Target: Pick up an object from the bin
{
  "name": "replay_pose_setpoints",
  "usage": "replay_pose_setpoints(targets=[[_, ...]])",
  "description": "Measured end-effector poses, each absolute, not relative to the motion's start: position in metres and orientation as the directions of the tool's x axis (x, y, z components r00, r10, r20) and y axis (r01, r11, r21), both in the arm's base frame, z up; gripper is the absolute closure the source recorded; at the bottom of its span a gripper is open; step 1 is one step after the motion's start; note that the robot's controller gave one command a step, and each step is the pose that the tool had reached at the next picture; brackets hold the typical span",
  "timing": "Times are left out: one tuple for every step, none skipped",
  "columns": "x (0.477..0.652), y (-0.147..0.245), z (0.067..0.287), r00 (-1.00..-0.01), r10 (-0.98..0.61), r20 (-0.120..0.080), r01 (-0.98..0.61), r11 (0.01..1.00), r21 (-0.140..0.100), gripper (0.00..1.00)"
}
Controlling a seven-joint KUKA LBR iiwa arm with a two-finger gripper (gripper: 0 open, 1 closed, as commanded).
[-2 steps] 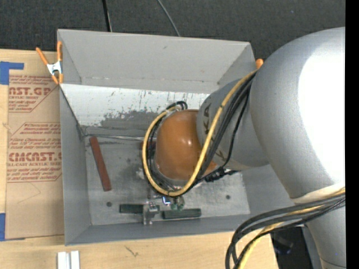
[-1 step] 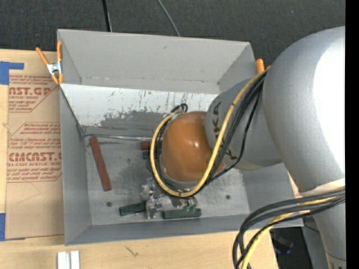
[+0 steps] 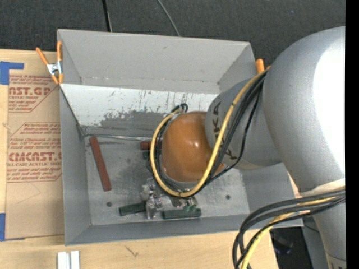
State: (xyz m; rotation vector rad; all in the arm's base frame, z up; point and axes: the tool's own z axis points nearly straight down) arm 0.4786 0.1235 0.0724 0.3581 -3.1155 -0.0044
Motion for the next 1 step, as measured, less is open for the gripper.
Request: replay_pose_setpoints(targets=[[0.4782,0.1233,0.0845,-0.974,-0.226,0.002,-0.226,0.974,0.002,1.00]])
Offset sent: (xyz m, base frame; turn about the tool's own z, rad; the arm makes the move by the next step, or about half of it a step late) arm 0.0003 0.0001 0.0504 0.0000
